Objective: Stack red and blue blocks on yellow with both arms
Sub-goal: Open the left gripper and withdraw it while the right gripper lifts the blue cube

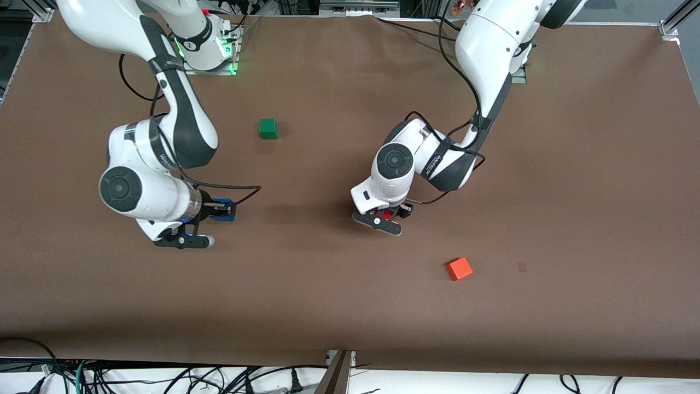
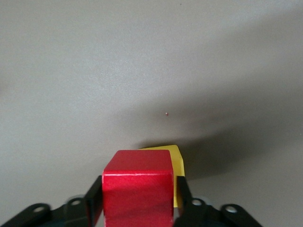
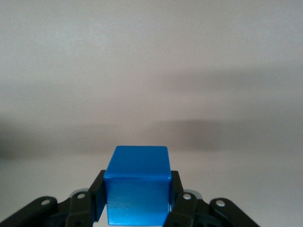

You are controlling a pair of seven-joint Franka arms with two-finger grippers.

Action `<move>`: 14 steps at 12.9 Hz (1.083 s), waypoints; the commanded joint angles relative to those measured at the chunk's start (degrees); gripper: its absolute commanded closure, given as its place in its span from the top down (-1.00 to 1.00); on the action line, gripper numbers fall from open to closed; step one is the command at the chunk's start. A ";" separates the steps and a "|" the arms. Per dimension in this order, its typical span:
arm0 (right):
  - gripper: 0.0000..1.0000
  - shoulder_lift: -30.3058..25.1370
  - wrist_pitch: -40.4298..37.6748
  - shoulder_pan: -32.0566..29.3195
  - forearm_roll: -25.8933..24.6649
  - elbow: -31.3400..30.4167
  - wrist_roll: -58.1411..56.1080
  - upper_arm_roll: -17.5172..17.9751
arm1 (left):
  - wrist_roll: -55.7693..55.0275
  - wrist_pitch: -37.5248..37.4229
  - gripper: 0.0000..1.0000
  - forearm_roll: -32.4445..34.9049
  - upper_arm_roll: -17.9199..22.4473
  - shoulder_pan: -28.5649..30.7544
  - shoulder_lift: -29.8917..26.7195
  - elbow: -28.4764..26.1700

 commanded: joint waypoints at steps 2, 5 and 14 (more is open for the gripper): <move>-0.39 1.26 -1.63 0.86 2.62 2.36 2.60 -0.11 | -0.63 -6.61 1.00 -4.60 0.16 1.56 -2.40 4.57; -0.38 1.26 -1.72 0.95 2.88 2.36 2.77 -0.11 | -0.63 -21.29 1.00 -5.16 0.52 5.24 -2.49 17.22; -0.35 9.50 -0.66 16.04 2.62 18.33 31.93 -0.54 | 0.16 -30.36 1.00 -2.26 0.78 28.27 -16.90 19.01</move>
